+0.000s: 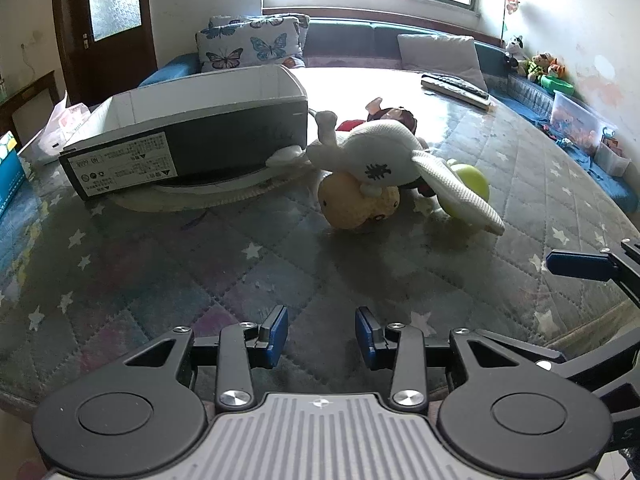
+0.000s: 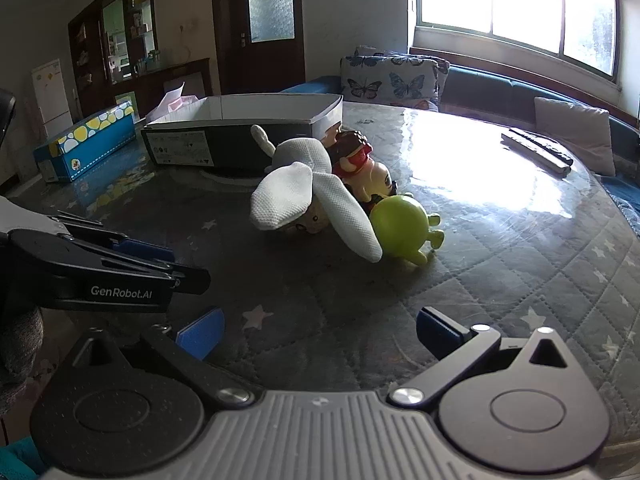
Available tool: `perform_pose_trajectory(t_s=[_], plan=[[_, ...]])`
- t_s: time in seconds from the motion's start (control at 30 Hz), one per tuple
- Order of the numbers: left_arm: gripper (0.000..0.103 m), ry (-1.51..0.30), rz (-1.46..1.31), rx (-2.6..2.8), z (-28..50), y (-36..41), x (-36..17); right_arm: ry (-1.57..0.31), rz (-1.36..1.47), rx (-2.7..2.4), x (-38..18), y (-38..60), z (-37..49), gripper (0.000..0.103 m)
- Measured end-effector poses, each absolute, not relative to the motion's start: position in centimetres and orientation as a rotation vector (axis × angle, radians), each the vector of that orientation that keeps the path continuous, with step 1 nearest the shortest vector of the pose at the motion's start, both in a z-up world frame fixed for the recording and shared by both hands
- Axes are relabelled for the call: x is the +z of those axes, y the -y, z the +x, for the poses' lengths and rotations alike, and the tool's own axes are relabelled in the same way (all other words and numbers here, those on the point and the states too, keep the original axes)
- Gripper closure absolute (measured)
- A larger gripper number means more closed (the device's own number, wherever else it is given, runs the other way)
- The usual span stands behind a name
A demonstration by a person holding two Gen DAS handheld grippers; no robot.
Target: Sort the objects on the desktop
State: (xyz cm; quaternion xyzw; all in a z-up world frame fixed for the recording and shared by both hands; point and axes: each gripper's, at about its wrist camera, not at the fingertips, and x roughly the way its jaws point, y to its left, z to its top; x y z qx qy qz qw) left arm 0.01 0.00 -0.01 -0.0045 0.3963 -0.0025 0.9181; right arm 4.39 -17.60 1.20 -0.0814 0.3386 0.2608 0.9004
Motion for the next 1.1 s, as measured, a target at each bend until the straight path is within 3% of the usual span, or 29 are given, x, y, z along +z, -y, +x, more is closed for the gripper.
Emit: perform_pose_trajectory(t_s=[1.1], plan=[[0.063,-0.862,-0.015,-0.019,0.6,0.6,-0.9,-0.704,-0.174,0.558,0.3,15.0,-0.6,0.0]])
